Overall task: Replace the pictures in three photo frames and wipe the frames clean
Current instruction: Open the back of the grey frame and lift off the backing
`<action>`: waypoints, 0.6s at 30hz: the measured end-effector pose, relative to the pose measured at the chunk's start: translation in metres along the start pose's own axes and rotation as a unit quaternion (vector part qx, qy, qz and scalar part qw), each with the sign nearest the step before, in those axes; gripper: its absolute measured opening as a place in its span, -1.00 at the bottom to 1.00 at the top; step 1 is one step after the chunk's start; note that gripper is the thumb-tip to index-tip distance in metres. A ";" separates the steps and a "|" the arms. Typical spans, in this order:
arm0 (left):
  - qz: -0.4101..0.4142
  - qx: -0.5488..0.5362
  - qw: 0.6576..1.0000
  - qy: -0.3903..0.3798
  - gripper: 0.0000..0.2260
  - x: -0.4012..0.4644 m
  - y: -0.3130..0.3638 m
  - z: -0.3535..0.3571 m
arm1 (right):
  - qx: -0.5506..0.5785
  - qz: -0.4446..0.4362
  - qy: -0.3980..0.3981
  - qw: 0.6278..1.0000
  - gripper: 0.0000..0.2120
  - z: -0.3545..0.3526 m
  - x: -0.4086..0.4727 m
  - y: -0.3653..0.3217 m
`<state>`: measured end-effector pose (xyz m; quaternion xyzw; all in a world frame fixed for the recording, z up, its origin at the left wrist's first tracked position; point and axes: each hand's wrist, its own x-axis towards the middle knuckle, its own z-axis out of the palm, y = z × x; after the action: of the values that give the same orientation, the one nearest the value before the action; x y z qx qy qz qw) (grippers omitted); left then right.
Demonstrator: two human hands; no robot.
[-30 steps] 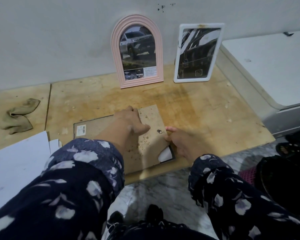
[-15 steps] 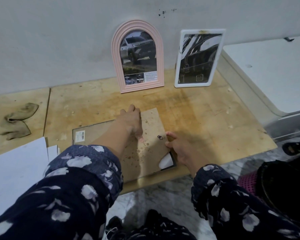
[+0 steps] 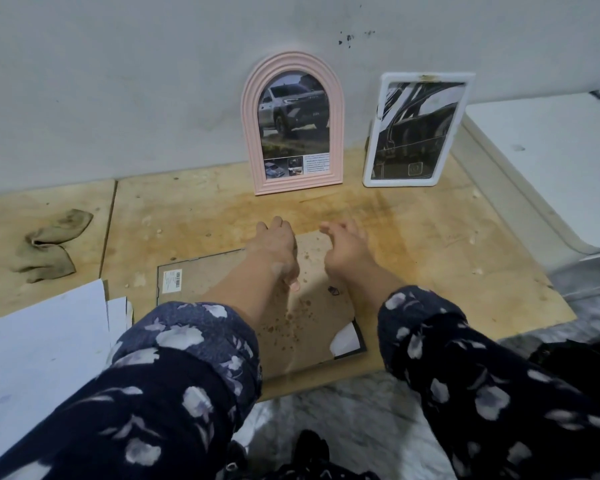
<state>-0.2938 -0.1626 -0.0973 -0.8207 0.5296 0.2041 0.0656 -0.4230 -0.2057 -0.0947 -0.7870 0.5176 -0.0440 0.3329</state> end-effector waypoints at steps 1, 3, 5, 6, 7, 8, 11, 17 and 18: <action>-0.001 0.001 1.000 0.000 -0.23 0.000 0.000 0.001 | -0.035 -0.031 -0.016 0.999 -0.33 0.001 0.007 -0.005; 0.000 0.002 1.000 -0.002 -0.22 0.002 0.000 0.001 | -0.075 -0.055 -0.050 0.994 -0.35 0.003 0.019 -0.011; 0.003 0.003 1.000 0.001 -0.22 0.003 -0.001 0.003 | -0.110 -0.058 -0.081 0.989 -0.43 0.006 0.028 -0.011; 0.003 0.004 1.000 0.002 -0.23 0.004 -0.002 0.003 | -0.127 -0.061 -0.088 0.986 -0.47 0.007 0.031 -0.012; 0.004 0.004 1.000 0.003 -0.23 0.004 -0.003 0.004 | -0.137 -0.062 -0.087 0.985 -0.50 0.009 0.034 -0.012; 0.009 0.002 1.000 0.006 -0.23 0.005 -0.003 0.004 | -0.143 -0.063 -0.083 0.984 -0.52 0.009 0.035 -0.013; 0.053 -0.008 0.998 0.021 -0.21 0.000 -0.016 0.008 | -0.136 -0.044 -0.092 0.985 -0.55 0.013 0.038 -0.015; -0.015 0.021 0.997 0.079 -0.29 -0.038 -0.064 0.020 | -0.130 -0.006 -0.129 0.983 -0.48 0.014 0.044 -0.020; -0.032 0.034 0.996 0.075 -0.28 -0.044 -0.070 0.023 | -0.135 -0.002 -0.131 0.982 -0.48 0.013 0.044 -0.022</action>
<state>-0.2532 -0.0884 -0.1084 -0.8475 0.5133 0.1213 0.0604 -0.3798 -0.2314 -0.1049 -0.8247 0.4689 0.1293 0.2884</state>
